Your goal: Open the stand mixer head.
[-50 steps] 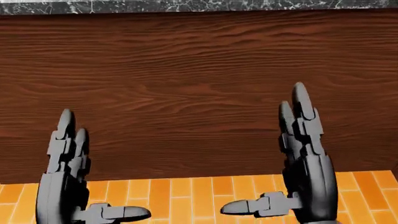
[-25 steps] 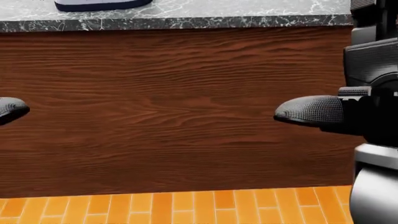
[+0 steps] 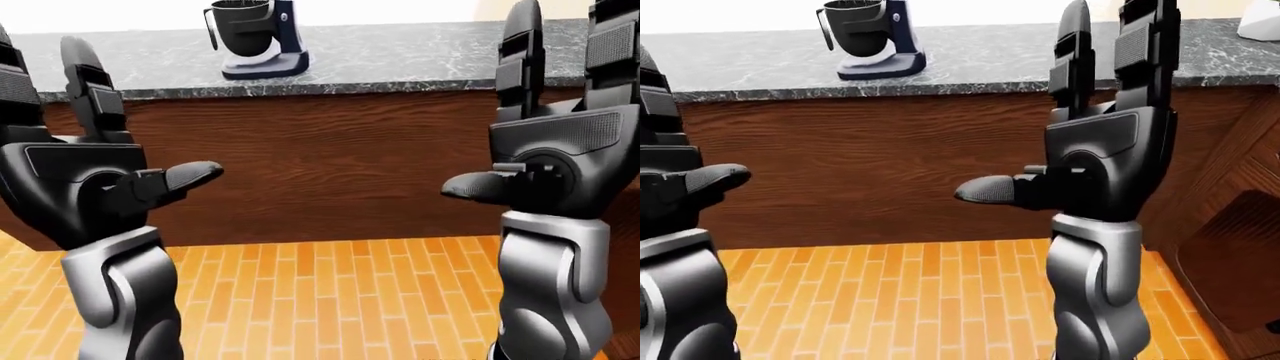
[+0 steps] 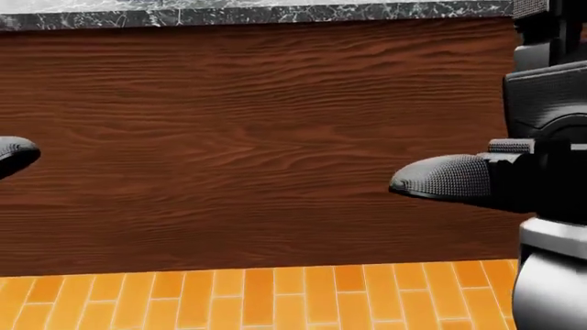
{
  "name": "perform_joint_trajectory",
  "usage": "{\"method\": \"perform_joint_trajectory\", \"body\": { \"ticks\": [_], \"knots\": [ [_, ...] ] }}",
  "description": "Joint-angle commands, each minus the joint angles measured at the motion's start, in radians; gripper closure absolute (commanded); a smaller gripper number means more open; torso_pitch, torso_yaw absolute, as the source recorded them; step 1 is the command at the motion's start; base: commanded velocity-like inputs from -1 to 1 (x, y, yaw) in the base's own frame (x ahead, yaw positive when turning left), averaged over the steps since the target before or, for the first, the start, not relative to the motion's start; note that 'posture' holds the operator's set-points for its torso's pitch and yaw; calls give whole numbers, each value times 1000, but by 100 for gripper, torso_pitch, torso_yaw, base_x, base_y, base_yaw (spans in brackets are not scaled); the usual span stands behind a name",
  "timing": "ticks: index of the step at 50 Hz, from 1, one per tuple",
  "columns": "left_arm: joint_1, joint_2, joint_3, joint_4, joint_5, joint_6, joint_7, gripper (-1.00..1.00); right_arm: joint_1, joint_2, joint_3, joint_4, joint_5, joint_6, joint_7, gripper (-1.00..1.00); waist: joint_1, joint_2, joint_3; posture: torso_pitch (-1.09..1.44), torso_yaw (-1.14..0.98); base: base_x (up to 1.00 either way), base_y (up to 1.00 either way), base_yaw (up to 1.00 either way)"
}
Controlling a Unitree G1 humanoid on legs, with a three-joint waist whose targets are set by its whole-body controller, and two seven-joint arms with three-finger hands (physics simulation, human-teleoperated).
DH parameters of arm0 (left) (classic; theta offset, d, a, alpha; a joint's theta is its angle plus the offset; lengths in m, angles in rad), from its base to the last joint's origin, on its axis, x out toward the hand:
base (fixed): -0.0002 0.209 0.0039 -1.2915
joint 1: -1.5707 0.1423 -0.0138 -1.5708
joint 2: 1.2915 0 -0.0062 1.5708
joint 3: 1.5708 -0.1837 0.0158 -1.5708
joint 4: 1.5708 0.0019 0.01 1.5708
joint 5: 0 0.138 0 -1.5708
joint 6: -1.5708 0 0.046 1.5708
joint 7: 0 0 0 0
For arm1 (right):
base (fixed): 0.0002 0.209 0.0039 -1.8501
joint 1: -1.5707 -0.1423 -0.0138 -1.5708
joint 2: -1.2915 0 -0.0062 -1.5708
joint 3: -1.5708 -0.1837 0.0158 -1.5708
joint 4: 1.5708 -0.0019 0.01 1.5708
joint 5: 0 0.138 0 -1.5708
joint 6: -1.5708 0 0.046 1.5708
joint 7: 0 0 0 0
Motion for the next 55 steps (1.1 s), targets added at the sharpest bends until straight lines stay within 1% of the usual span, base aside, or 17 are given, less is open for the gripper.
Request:
{"method": "perform_joint_trajectory", "body": {
  "ticks": [1,5,8,11,12,17,20,24,32,33,34,35,39,49,51,53,55],
  "knots": [
    [-23,10,-5,-29,1,-19,-12,-100,-24,2,-14,-14,-2,-13,2,-100,1,-20,0,0,0,0,2,0],
    [-24,12,-3,-30,-2,-16,-9,-99,-25,-5,-10,-17,-9,-6,4,-100,12,38,-67,0,0,0,20,0],
    [-21,12,-3,-36,-3,-14,-9,-100,-21,3,-7,-21,-14,-2,13,-100,2,-81,-28,0,0,0,82,0],
    [-16,12,-2,-39,-1,-13,-8,-100,-19,4,-13,-25,-9,-4,10,-100,-1,47,-61,0,0,0,0,0],
    [-17,12,-2,-43,-3,-10,-6,-99,-18,3,-12,-29,-10,-5,11,-100,17,48,-39,0,0,0,0,0],
    [-13,10,-1,-48,-2,-8,-6,-99,-15,7,-14,-33,-7,-1,8,-100,-8,-76,-3,0,0,0,71,0],
    [-14,11,2,-43,-5,-12,-9,-99,-14,3,-8,-32,-13,-1,12,-100,14,3,-49,0,0,0,33,0],
    [-9,10,1,-40,-3,-16,-12,-100,-15,9,-10,-30,-10,-7,13,-100,8,-61,-55,0,0,0,89,0],
    [-7,4,-6,-22,9,-28,-19,-100,6,15,0,-20,-19,-13,39,-100,10,3,-34,0,0,0,84,0],
    [-9,4,-6,-21,10,-28,-19,-100,5,16,-1,-18,-18,-14,38,-100,6,113,-64,0,0,0,0,0],
    [-9,4,-6,-20,10,-28,-19,-100,4,16,-2,-12,-27,-17,37,-100,26,154,-46,0,0,0,0,0],
    [-8,2,-8,-19,11,-30,-21,-99,7,14,1,-9,-38,-18,41,-100,28,99,-31,0,0,0,0,0],
    [-7,2,-8,-19,12,-29,-21,-100,13,19,6,-12,-57,-19,51,-100,28,45,-44,0,0,0,0,0],
    [-6,-1,-10,-17,13,-31,-22,-100,14,22,-6,-23,-12,-15,44,-100,32,-10,-61,0,0,1,0,0],
    [-5,-1,-10,-16,13,-32,-23,-100,14,20,-8,-25,-3,-22,40,-100,39,-47,9,0,0,94,0,0],
    [-5,-1,-9,-15,12,-32,-23,-100,15,16,-2,-21,-14,-28,44,-100,53,-78,8,0,0,100,0,0],
    [-3,-1,-10,-14,14,-34,-24,-100,17,15,5,-12,-36,-25,47,-100,44,-43,34,0,0,75,0,0]
  ]
}}
